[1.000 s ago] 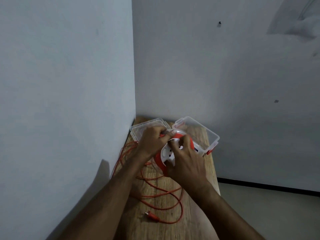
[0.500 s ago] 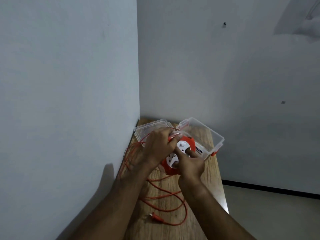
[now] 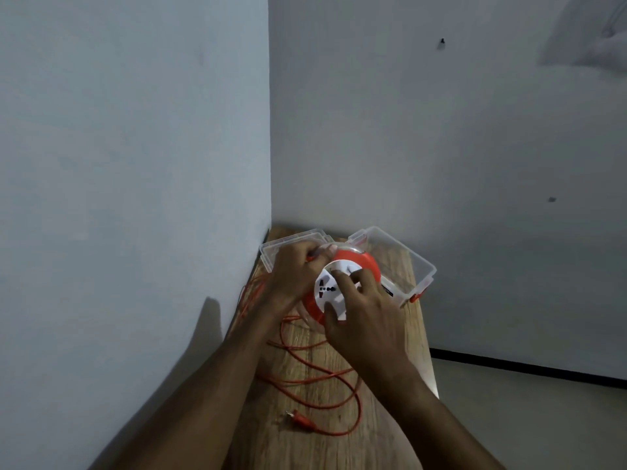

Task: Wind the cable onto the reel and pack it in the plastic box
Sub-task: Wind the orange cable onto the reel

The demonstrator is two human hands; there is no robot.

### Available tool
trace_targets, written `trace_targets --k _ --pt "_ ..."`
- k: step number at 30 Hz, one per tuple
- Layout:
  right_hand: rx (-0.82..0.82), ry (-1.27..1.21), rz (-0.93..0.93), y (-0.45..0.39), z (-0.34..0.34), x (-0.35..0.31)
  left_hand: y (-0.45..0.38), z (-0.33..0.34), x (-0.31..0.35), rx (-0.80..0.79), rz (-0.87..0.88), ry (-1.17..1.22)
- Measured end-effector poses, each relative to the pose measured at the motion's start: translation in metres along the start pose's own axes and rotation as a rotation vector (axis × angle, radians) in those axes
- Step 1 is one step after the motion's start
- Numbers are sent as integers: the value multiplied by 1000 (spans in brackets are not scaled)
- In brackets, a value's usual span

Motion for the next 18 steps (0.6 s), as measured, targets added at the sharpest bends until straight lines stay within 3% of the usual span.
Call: trace_targets --k 6,11,16,18 --pt "-97 160 -63 -4 19 5 3 10 8 -87 67 -50" --pt "-30 23 -35 -7 18 12 5 14 11 -85 91 -63" --pt "-8 -139 104 -5 18 21 3 14 10 -54 122 -91" --pt "36 -292 293 -2 16 31 4 14 7 -28 109 -84"
Point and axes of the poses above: each hand's wrist, its own y-axis away from the middle knuckle, its own z-axis out of the palm, x = y × z, the point moved 9 cm from there along -y, towards the middle knuckle, and after that the axes turned 12 degrees about x, right-handed, at the moved point
